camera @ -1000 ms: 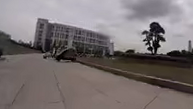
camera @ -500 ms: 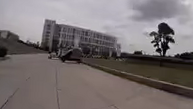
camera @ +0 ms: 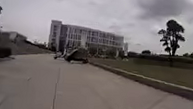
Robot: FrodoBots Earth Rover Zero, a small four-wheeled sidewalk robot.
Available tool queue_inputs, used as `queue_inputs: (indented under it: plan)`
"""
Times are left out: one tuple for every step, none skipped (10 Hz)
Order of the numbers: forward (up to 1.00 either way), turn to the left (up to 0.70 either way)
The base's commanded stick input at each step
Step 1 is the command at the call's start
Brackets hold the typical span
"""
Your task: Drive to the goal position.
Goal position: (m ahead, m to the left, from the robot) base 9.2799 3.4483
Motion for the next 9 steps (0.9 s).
queue_inputs:
  plan:
    - [0.7,0.14]
    - [0.7,0.14]
    - [0.7,0.14]
    - [0.7,0.14]
    - [0.7,0.14]
    - [0.7,0.14]
    - [0.7,0.14]
    - [0.7,0.14]
    - [0.7,0.14]
